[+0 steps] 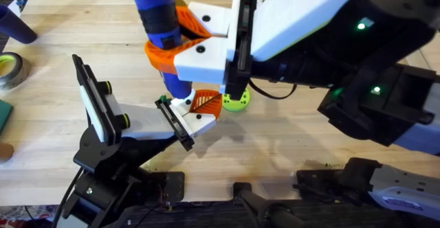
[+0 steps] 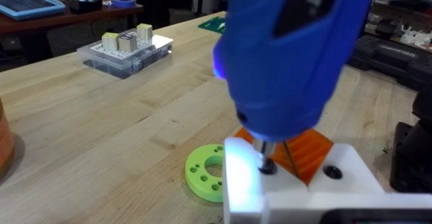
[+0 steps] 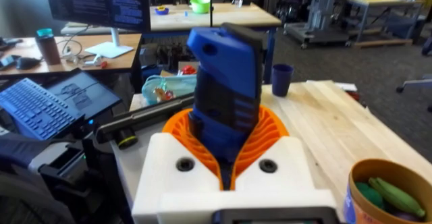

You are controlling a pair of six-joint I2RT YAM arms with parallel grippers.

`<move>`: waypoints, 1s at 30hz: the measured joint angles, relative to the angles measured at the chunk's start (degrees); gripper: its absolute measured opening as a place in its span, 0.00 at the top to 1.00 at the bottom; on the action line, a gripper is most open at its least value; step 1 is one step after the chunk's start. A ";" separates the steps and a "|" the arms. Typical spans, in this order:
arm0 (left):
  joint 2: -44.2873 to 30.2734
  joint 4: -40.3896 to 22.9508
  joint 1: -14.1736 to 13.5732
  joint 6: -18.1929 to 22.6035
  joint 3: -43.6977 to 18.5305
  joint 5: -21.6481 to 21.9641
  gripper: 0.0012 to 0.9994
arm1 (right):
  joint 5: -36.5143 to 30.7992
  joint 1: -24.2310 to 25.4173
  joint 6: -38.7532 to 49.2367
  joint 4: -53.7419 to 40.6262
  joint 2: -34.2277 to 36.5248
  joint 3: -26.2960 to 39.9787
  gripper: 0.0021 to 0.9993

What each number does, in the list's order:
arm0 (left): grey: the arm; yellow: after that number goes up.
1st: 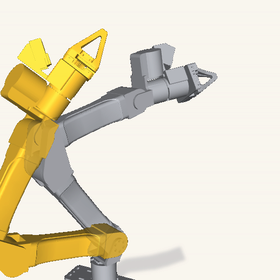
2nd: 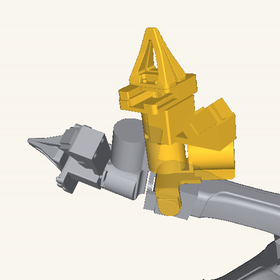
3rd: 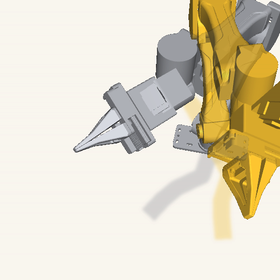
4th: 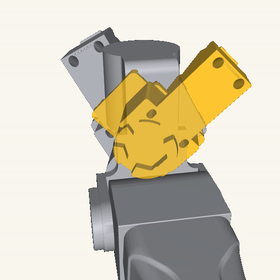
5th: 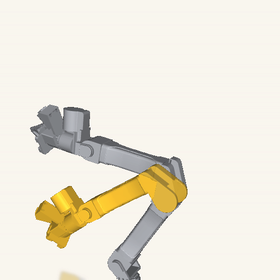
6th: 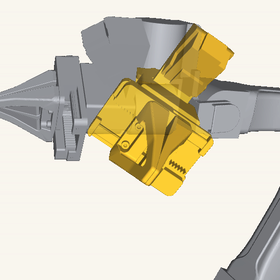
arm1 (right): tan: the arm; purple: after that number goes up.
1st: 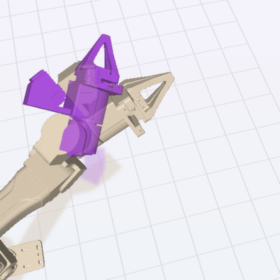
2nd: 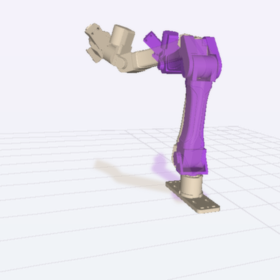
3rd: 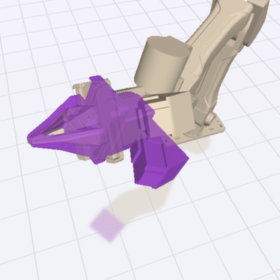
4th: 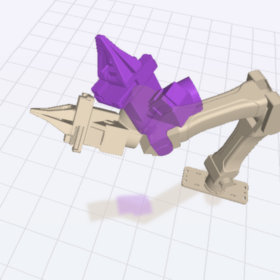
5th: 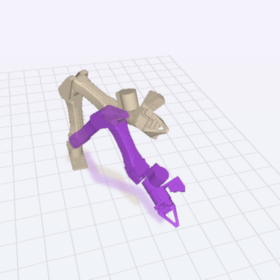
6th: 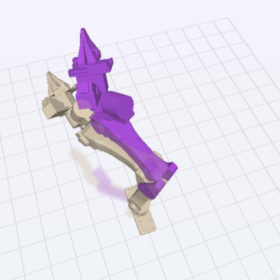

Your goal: Pick up the gripper from the table and insert it into the empty holder that is missing its gripper. Then pick up a screw, insert it into the mounting hole, and use the screwdriver to tighten it. Finally, clean up the table by picking up the vegetable and placing it into the bucket.

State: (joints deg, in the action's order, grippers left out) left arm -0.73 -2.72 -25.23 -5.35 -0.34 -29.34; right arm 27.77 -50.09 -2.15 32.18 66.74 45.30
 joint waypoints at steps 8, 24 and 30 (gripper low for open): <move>0.00 -0.22 0.00 -0.22 0.00 0.20 0.99 | 0.15 0.00 0.00 0.49 0.61 -0.28 0.96; 0.00 -0.22 0.00 -0.24 0.00 0.20 0.99 | 0.15 0.00 -0.02 0.68 -3.72 -0.59 0.96; -0.02 -0.22 0.00 -0.22 0.00 0.20 0.99 | 0.13 0.00 0.02 0.56 -3.64 -0.59 0.96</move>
State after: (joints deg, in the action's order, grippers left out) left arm -0.75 -2.94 -25.24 -5.56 -0.34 -29.15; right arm 27.90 -50.09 -2.13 32.74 63.11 44.71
